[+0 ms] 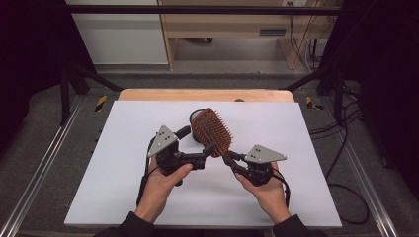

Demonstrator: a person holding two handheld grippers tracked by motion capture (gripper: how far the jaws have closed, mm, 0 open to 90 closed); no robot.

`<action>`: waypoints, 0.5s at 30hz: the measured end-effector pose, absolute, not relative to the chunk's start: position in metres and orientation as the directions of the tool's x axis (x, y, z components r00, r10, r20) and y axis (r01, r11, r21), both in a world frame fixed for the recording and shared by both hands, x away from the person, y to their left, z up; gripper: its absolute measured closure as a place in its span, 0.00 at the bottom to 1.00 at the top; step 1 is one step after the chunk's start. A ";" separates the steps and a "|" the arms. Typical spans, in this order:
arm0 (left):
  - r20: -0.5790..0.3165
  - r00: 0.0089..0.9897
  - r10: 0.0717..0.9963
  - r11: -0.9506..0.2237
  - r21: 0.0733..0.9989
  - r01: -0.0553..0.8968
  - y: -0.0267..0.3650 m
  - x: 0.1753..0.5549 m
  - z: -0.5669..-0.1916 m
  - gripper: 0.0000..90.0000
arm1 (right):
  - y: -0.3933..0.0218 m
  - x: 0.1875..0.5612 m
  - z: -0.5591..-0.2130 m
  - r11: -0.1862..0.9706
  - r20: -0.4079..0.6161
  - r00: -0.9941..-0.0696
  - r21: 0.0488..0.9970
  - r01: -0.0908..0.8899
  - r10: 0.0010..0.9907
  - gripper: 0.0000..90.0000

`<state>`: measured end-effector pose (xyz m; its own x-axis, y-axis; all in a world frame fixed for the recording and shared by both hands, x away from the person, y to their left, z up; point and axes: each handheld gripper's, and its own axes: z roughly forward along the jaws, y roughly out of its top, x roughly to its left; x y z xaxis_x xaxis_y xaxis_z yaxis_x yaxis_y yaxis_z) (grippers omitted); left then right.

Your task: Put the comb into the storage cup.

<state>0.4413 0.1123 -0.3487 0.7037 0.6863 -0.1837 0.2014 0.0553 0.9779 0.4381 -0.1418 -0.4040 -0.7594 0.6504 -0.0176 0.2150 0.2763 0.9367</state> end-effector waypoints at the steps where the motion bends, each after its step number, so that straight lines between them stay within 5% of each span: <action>1: -0.180 0.699 0.692 0.053 0.978 0.200 0.112 0.442 -0.349 0.03 | -0.141 0.438 -0.404 0.278 -0.019 -0.761 0.937 0.213 0.649 0.81; 15: -0.245 0.666 0.705 0.103 0.964 0.245 0.108 0.453 -0.350 0.04 | -0.136 0.434 -0.404 0.288 -0.030 -0.774 0.937 0.199 0.633 0.81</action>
